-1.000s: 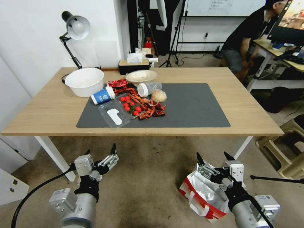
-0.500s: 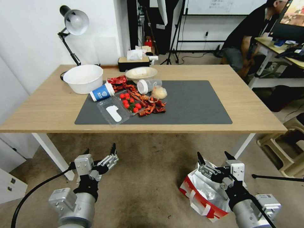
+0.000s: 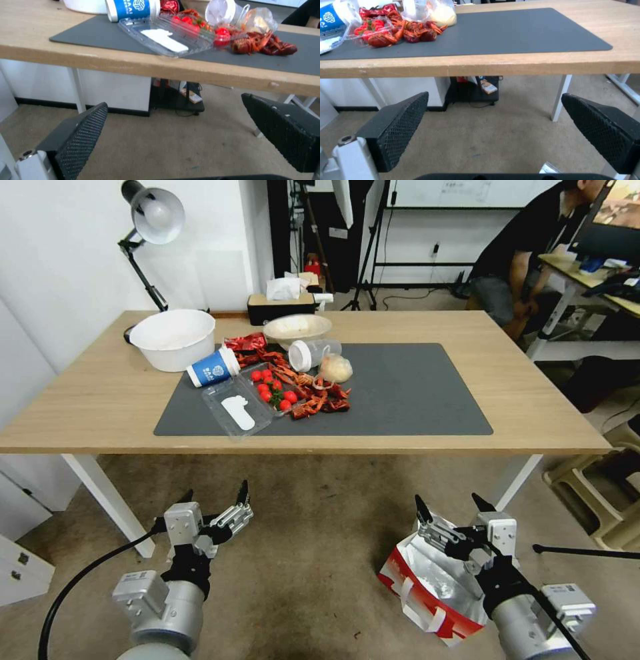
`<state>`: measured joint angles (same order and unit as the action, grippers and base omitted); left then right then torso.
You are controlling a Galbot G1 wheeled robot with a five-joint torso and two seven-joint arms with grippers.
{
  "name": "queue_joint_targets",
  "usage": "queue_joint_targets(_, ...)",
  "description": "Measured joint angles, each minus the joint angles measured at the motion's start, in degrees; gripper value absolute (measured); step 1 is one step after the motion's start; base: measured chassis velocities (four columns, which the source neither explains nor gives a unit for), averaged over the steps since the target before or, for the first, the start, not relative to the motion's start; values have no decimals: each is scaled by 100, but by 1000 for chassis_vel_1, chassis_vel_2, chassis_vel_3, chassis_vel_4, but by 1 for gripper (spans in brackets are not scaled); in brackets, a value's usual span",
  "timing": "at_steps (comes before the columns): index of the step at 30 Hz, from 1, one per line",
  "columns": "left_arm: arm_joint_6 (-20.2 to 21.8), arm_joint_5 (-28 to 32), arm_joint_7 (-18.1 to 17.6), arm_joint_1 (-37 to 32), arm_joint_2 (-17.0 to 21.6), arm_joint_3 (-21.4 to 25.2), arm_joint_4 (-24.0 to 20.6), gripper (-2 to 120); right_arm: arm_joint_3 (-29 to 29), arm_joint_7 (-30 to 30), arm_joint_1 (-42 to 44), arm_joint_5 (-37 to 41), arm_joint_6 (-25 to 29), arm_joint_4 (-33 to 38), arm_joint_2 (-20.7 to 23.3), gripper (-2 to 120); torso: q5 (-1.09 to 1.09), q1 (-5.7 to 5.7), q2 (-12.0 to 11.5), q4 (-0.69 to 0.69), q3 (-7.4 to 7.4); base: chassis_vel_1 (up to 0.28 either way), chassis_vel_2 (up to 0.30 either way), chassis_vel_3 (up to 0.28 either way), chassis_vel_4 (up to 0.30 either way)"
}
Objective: Pick up the food delivery bag from the floor and place it on the table.
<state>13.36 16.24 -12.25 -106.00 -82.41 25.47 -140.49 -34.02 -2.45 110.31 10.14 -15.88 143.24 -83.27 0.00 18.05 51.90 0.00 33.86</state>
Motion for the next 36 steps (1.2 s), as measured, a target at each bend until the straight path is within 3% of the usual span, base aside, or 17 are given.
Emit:
queue_joint_targets(8,-25,-69,70,10,19,22,92,100,-2,-54,-74,133,109,-107,17,100,0,-90,-203,0,-112,0,0,0,0)
queue_joint_targets(18,-57,-74,83,-22,-7,25,108,100,-1,-73,-77,127,122,-155,-13,100,0,-265,-621,0,-359,0,0,0,0)
queue_joint_targets(36,-88,-81,87,-80,-8,48,65,100,-10,-106,-62,113,134,-140,-16,100,0,-440,-1050,0,-608,0,0,0,0)
